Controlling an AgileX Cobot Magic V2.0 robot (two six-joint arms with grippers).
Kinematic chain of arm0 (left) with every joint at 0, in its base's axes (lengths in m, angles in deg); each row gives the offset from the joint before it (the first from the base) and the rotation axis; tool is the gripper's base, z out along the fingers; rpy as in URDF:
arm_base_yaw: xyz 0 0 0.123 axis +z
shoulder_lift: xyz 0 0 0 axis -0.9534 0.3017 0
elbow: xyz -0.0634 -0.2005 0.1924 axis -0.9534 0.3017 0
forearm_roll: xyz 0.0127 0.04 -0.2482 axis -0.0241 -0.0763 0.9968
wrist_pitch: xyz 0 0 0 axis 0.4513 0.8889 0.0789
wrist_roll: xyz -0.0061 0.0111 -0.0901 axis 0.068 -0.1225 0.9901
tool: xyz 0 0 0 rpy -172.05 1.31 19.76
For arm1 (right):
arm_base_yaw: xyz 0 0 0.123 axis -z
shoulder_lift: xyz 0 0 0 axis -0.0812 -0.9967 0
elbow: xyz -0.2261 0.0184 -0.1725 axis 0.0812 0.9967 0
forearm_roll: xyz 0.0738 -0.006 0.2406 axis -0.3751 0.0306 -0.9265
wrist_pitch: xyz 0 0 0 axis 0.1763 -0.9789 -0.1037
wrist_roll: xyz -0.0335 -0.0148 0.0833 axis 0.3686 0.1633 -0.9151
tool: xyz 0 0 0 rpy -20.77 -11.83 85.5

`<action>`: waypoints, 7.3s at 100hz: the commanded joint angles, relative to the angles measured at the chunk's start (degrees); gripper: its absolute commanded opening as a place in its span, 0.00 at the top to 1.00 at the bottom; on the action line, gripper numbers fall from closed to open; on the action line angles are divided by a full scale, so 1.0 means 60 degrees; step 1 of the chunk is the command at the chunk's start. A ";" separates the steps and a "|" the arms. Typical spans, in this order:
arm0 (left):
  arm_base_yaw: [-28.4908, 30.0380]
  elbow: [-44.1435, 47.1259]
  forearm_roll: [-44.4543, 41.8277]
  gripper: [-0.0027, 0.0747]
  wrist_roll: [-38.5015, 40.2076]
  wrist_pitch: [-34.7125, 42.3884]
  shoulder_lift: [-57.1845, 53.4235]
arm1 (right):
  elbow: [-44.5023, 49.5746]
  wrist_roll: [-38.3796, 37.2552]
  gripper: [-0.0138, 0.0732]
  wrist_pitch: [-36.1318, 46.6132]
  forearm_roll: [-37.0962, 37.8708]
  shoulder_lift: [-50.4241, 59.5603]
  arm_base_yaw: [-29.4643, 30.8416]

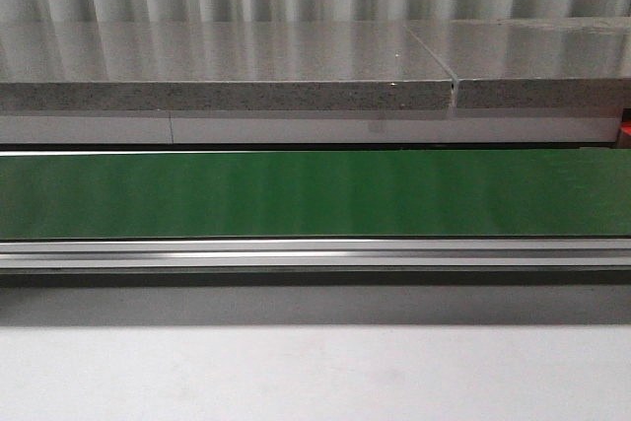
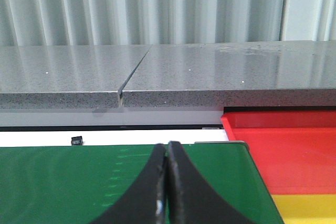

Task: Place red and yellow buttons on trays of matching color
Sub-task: 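Move the left gripper over the cluster of red and yellow buttons, then grasp a red button with the left gripper and carry it over the belt, then lower the red button onto the belt and open the left gripper, then grasp a yellow button with the left gripper and carry it over the belt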

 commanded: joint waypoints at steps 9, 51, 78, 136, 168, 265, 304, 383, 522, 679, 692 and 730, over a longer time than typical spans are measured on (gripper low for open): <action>0.0050 -0.0283 -0.1527 0.15 0.1955 0.0265 0.0195 | 0.0007 0.0030 0.92 0.0780 0.0116 0.0037 0.0033; 0.0050 -0.0270 -0.5181 0.15 0.5021 0.0148 0.2117 | 0.0007 0.0030 0.92 0.0780 0.0116 0.0037 0.0033; 0.0984 -0.0270 -0.5385 0.17 0.5617 0.1161 0.3870 | 0.0007 0.0030 0.92 0.0780 0.0116 0.0037 0.0033; 0.4234 -0.0329 -0.3968 0.17 0.4395 0.3807 0.7010 | 0.0007 0.0030 0.92 0.0780 0.0116 0.0037 0.0033; 0.4260 -0.1000 -0.3481 0.17 0.3791 0.4173 0.8553 | 0.0007 0.0030 0.92 0.0780 0.0116 0.0037 0.0033; 0.4260 -0.1252 -0.3350 0.87 0.3791 0.3895 0.9261 | 0.0007 0.0030 0.92 0.0780 0.0116 0.0037 0.0033; 0.3975 -0.1261 -0.3137 0.99 0.3174 0.3688 0.6331 | 0.0007 0.0030 0.92 0.0780 0.0116 0.0037 0.0033; 0.1068 -0.4605 -0.1550 0.99 -0.0227 0.2104 0.8933 | 0.0007 0.0030 0.92 0.0780 0.0116 0.0037 0.0033; 0.1908 -0.3819 -0.2349 0.15 0.1432 0.1692 0.6806 | 0.0007 0.0030 0.92 0.0780 0.0116 0.0037 0.0033; 0.6021 -0.2314 -0.3075 0.15 0.3281 0.4269 1.0350 | 0.0007 0.0030 0.92 0.0780 0.0116 0.0037 0.0033; 0.6021 -0.2552 -0.2998 0.15 0.3230 0.4289 1.0657 | 0.0007 0.0030 0.92 0.0780 0.0116 0.0037 0.0033; 0.6021 -0.2960 -0.2445 0.23 0.2777 0.4288 1.1187 | 0.0007 0.0030 0.92 0.0780 0.0116 0.0037 0.0033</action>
